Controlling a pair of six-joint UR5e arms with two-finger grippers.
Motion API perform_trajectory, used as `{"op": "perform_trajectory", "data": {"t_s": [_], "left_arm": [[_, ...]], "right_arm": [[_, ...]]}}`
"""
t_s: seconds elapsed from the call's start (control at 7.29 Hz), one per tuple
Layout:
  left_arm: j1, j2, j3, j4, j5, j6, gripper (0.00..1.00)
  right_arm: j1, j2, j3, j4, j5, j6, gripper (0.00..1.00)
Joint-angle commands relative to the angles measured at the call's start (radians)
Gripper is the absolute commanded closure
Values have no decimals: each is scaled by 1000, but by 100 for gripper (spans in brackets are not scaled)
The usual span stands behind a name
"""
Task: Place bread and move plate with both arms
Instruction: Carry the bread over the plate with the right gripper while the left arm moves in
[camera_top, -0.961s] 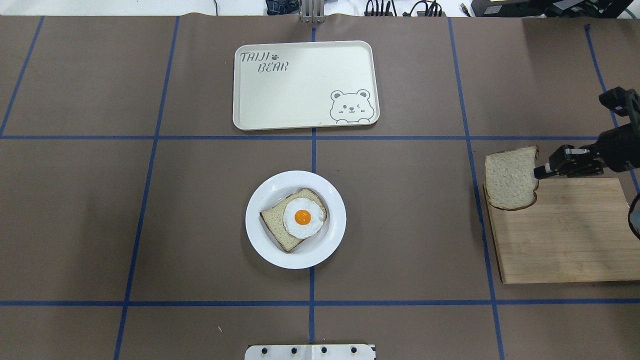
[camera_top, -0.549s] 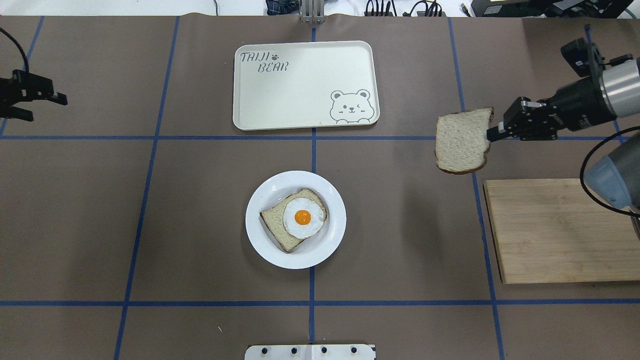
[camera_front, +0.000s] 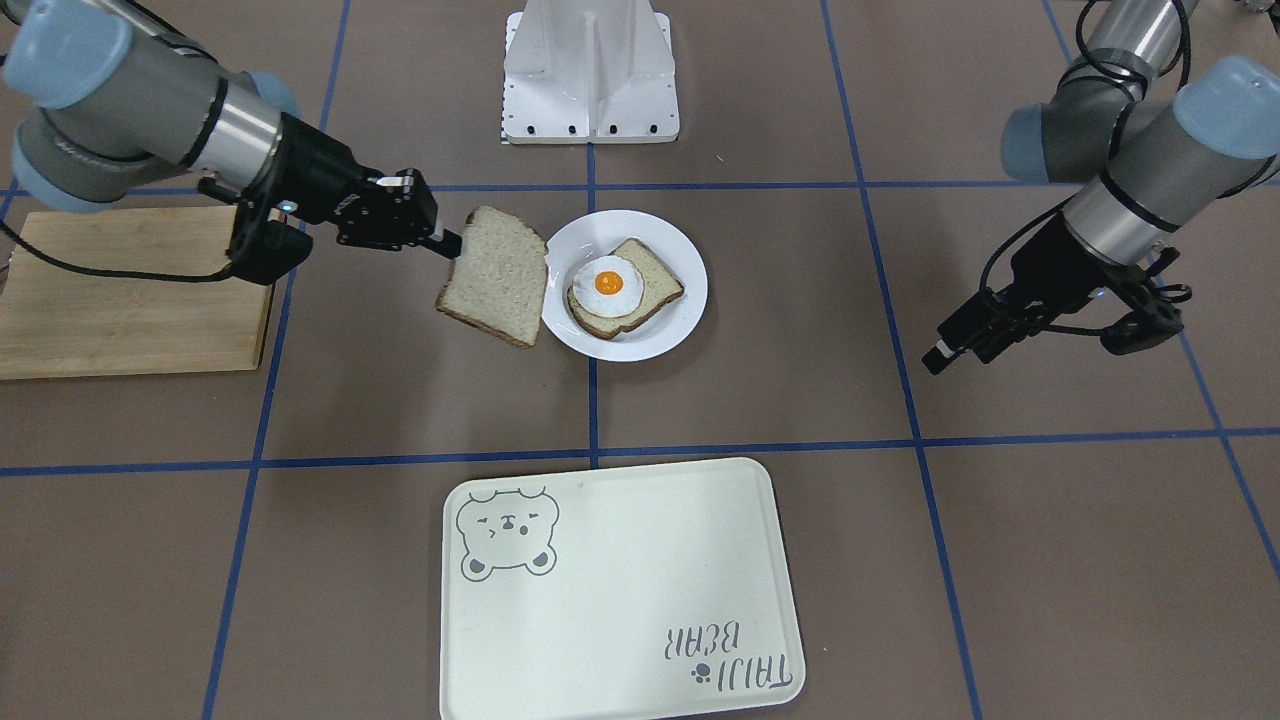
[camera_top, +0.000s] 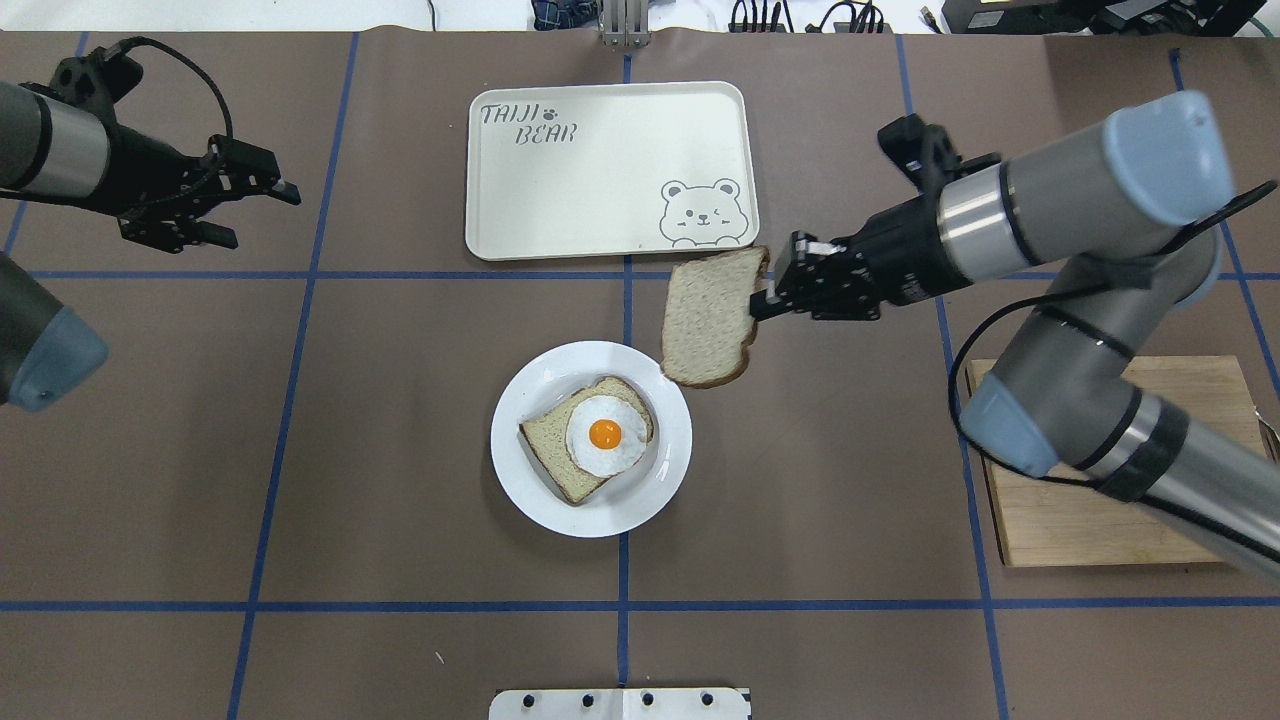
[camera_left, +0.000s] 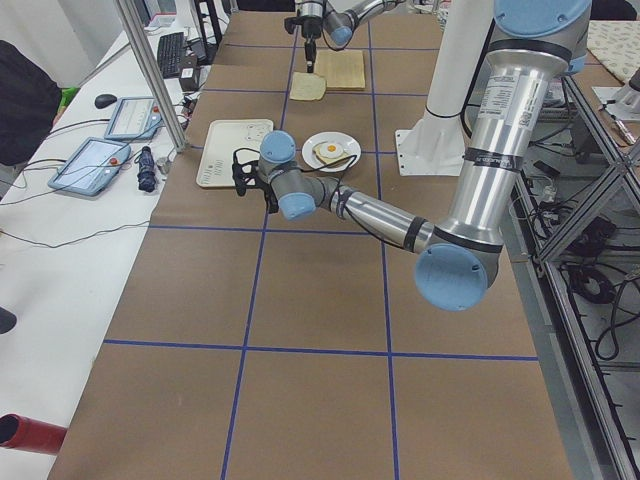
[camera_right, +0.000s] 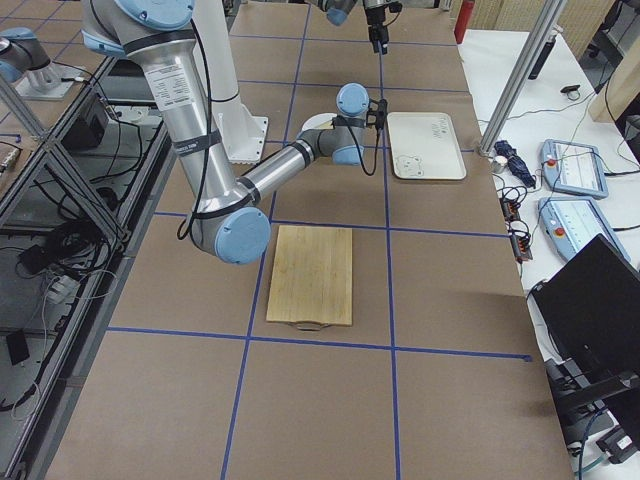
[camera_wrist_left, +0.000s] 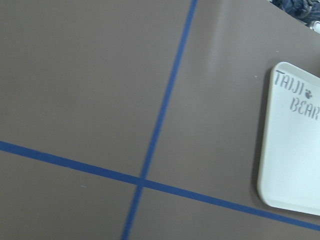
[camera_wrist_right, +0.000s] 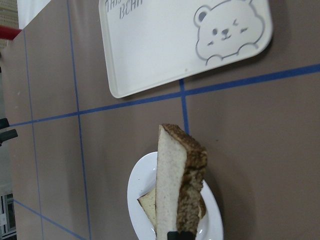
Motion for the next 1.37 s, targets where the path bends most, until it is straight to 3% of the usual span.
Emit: {"op": "perform_trajectory", "data": {"t_s": [0.0, 0.55, 1.1, 1.24], "left_arm": [[19, -40, 8, 4, 7, -43, 1], [21, -40, 9, 8, 7, -43, 1], [22, -40, 19, 8, 7, -43, 1], [24, -43, 28, 8, 10, -43, 1]], "right_arm": [[-221, 56, -16, -10, -287, 8, 100], [-315, 93, -110, -7, -384, -1, 100], [-306, 109, -118, -54, -394, 4, 100], [-289, 120, -105, -73, -388, 7, 49]]}}
